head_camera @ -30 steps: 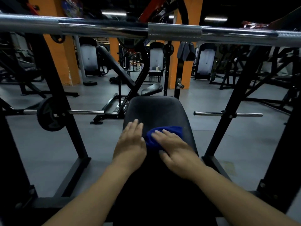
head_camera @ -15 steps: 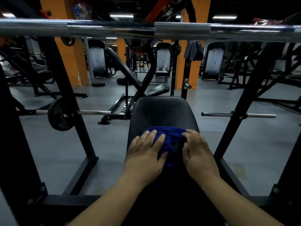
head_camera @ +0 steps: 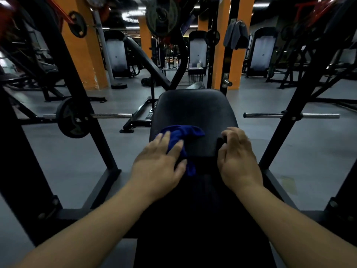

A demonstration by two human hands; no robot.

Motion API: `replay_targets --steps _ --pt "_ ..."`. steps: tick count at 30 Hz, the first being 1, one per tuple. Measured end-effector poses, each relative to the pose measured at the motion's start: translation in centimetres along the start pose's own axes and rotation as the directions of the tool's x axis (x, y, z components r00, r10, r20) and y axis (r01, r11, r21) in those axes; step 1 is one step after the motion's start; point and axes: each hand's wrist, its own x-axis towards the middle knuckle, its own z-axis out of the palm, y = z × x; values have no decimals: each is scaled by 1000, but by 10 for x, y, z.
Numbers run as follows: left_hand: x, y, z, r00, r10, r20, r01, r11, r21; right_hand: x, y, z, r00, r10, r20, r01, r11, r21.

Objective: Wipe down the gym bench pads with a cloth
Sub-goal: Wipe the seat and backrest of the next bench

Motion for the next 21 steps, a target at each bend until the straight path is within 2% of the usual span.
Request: replay_targets --steps 2,4,7,8,9,11,13,14,16,18,19,21 --pt "21 10 -2 992 -130 2 130 991 21 0 -2 0 1000 3 -1 -3 1000 -17" --pt "37 38 -7 990 -142 -19 141 989 -40 -1 -2 -2 1000 -7 5 7 1000 -13" --pt "15 50 0 980 197 -3 -197 977 -87 -2 1 -3 1000 -21 19 22 1000 -19" --pt "4 36 2 971 236 34 -234 970 -61 -1 2 -3 999 -28 19 28 999 -21" --pt "1 21 0 976 212 58 -210 977 -26 -1 2 -2 999 -34 19 34 999 -20" --pt "15 -1 -5 999 -1 54 -1 1000 26 0 2 -1 999 -31 18 31 999 -16" --pt "26 4 -7 989 -139 57 142 989 -50 0 2 0 1000 -6 25 6 1000 -20" --pt "21 15 -4 992 -125 35 127 988 -84 0 1 0 1000 3 28 -2 1000 -25" --pt "-6 35 2 999 50 14 -49 993 -103 -1 0 -2 999 -8 41 9 999 -36" --pt "-27 26 2 981 188 52 -183 978 -97 1 -2 -3 999 -11 47 13 999 -37" --pt "-25 18 0 980 192 60 -187 979 -86 1 -1 -3 999 2 46 0 999 -35" --pt "-8 13 0 995 94 17 -93 993 -70 0 -2 -3 1000 -2 28 3 1000 -25"
